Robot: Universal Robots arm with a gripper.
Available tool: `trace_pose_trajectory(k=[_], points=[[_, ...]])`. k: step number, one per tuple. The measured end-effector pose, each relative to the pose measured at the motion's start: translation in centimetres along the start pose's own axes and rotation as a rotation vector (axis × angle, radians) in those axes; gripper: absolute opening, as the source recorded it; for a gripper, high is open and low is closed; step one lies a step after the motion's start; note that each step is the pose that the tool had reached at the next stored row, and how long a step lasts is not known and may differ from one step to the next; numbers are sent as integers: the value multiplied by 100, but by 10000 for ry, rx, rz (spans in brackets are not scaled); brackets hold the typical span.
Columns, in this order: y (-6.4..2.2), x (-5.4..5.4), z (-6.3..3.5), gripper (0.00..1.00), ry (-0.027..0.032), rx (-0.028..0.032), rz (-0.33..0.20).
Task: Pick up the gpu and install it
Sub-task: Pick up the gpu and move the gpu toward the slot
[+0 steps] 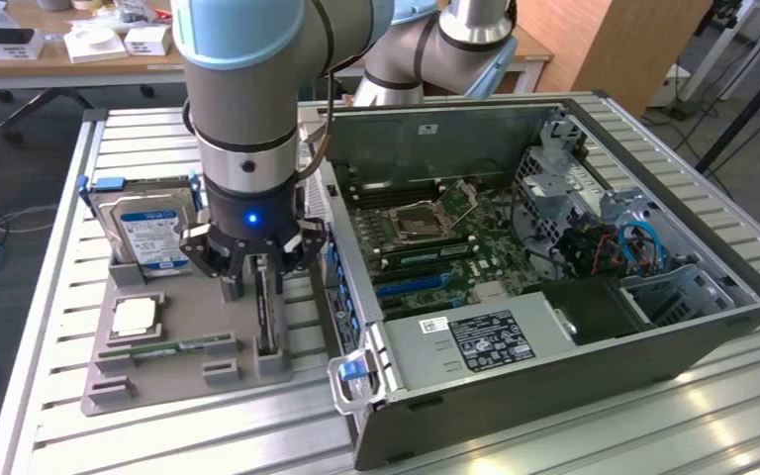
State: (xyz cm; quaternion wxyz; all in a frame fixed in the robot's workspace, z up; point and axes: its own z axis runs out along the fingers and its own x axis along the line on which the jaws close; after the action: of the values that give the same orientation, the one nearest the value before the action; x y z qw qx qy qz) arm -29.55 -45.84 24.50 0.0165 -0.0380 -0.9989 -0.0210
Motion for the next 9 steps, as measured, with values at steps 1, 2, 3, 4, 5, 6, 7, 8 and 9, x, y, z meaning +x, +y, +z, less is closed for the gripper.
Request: trace_pose_trajectory(k=[1,2,3,4,5,6,7,8,9], points=[[0,-1,13,47,0,0,0],[-1,-1,20,47,0,0,0],[-1,-1,22,47,1,1,0],[-1,0,23,47,2,3,0],[-1,-1,30,47,0,-1,0],[-1,-2,40,47,-2,-3,0],[-2,-2,52,47,-2,-2,0],[-2,-2,60,47,0,0,0],[-3,-3,70,47,0,-1,0]])
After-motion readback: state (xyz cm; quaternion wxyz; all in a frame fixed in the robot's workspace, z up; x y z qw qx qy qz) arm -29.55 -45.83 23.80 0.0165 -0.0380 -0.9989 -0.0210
